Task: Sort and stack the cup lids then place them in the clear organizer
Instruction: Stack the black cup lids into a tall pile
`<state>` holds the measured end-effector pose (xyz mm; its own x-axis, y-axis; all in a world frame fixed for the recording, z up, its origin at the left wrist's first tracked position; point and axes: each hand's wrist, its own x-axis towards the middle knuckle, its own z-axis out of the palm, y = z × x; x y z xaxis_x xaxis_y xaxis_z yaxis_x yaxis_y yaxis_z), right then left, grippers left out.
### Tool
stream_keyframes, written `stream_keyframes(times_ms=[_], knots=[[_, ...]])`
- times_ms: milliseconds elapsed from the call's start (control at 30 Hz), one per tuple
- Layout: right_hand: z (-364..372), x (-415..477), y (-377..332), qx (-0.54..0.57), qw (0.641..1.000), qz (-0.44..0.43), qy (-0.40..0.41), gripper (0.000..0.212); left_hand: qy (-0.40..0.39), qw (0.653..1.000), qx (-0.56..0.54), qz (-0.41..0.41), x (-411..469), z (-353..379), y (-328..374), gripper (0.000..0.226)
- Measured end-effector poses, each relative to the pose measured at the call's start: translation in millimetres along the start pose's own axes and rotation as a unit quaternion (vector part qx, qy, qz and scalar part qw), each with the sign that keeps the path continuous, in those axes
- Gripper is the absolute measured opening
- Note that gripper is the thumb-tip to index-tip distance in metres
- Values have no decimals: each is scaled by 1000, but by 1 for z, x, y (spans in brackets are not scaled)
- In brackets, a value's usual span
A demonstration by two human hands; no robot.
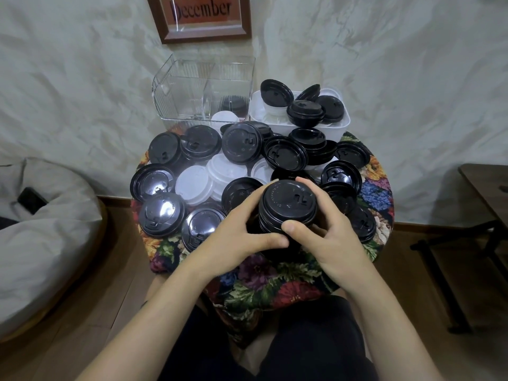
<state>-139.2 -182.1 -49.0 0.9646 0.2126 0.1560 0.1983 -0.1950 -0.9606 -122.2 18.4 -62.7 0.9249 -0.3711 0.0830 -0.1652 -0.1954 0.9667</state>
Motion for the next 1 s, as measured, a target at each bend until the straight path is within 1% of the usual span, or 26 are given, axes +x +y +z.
stream_keyframes(times_ms=[67, 100, 167, 200, 267, 367, 433, 533, 700, 1000], knots=[[-1, 0, -1, -2, 1000, 2, -5, 71, -34, 998, -54, -8, -3, -7, 3, 87], [-2, 1, -1, -6, 1000, 1, -7, 72, -39, 997, -73, -6, -3, -8, 4, 80], [-3, 1, -2, -16, 1000, -1, -11, 72, -21, 996, -84, 3, -4, -6, 8, 61], [-4, 1, -2, -18, 1000, -2, -13, 71, -3, 997, -78, 8, -4, -3, 10, 57], [-5, 1, -1, -19, 1000, -4, -17, 69, 20, 998, -59, 20, -3, 1, 12, 55], [-7, 2, -1, -18, 999, -3, -27, 71, 31, 998, -36, 30, -2, 2, 11, 52], [-10, 2, -1, -18, 999, -2, -38, 71, 31, 999, -21, 33, -1, 1, 10, 52], [-15, 4, 1, -11, 999, -2, -41, 66, 23, 999, -11, 34, 0, 0, 8, 53], [-15, 6, 2, 2, 999, 1, -46, 68, 18, 999, -17, 34, -1, 1, 4, 52], [-14, 8, 4, -19, 999, -5, -49, 67, 5, 1000, -21, 15, -6, 3, 2, 51]])
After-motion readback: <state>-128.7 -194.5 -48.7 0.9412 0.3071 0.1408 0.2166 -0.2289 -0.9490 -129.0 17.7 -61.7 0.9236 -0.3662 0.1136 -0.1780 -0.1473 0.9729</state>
